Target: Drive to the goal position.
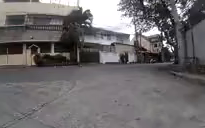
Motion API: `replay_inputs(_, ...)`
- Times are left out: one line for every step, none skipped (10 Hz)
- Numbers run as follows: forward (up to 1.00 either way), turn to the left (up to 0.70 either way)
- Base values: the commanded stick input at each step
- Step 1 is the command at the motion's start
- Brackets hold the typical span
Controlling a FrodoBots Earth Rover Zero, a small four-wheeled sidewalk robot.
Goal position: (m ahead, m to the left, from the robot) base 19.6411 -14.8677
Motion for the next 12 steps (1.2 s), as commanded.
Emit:
replay_inputs(0.70,-0.35)
replay_inputs(0.70,-0.35)
replay_inputs(0.70,-0.35)
replay_inputs(0.70,-0.35)
replay_inputs(0.70,-0.35)
replay_inputs(0.70,-0.35)
replay_inputs(0.70,-0.35)
replay_inputs(0.70,-0.35)
replay_inputs(0.70,-0.35)
replay_inputs(0.70,-0.35)
replay_inputs(0.85,-0.34)
replay_inputs(0.85,-0.33)
